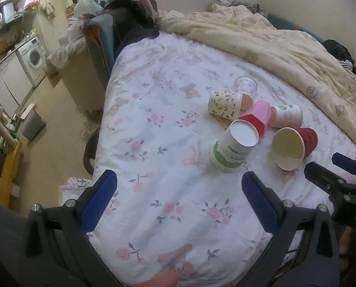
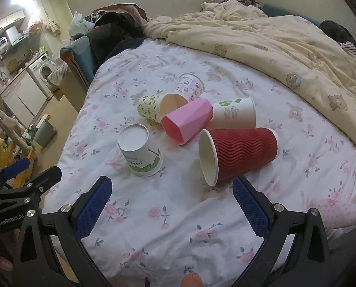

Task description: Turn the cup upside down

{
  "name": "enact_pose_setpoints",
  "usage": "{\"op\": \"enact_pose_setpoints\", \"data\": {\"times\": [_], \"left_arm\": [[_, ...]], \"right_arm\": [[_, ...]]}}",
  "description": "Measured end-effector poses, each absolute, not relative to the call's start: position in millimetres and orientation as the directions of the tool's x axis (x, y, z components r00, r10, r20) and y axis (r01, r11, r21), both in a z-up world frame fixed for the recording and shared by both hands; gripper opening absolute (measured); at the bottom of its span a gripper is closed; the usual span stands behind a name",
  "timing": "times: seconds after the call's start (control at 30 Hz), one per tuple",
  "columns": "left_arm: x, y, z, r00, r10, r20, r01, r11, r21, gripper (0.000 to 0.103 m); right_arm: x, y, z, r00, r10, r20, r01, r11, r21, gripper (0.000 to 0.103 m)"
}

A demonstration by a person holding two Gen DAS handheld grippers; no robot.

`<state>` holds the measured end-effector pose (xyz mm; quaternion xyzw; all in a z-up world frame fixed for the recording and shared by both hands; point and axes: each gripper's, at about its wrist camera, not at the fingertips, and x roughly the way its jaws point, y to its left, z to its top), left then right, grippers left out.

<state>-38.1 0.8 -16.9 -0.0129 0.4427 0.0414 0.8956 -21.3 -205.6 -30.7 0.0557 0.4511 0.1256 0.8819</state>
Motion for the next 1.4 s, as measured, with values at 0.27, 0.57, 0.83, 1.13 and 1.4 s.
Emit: {"op": "enact_pose_setpoints", "data": {"times": [0.27,0.57,0.83,1.13,1.4], "left_arm": [[-36.3,3.9,-17.8,0.6,0.038,-0.799,-0.088,0.996,-0.018,0.103],[-36.8,5.3,-18.3,0.598,0.048,-0.8,-0.099,0.995,-0.014,0.103],[-36.7,4.5,-18.7,0.597,0.043,-0.801,-0.095,0.995,-0.017,0.103],[-36.2,4.2,-18.7,0.597,0.047,-0.801,-0.099,0.995,-0.015,0.103],[-36.1,2.6,-18.6,0.591,0.04,-0.806,-0.095,0.995,-0.02,0.103]], "right_arm": [[-19.6,-205.9,-31.5,0.559,0.268,-0.785,-0.169,0.963,0.209,0.103],[-20.0,-204.8,-32.1,0.564,0.259,-0.784,-0.17,0.966,0.197,0.103],[-20.7,-203.3,-32.5,0.566,0.258,-0.783,-0.171,0.966,0.194,0.103],[-21.1,-202.3,-32.0,0.566,0.262,-0.781,-0.172,0.965,0.199,0.103],[-20.9,-201.3,-30.4,0.564,0.263,-0.783,-0.172,0.965,0.2,0.103]]}}
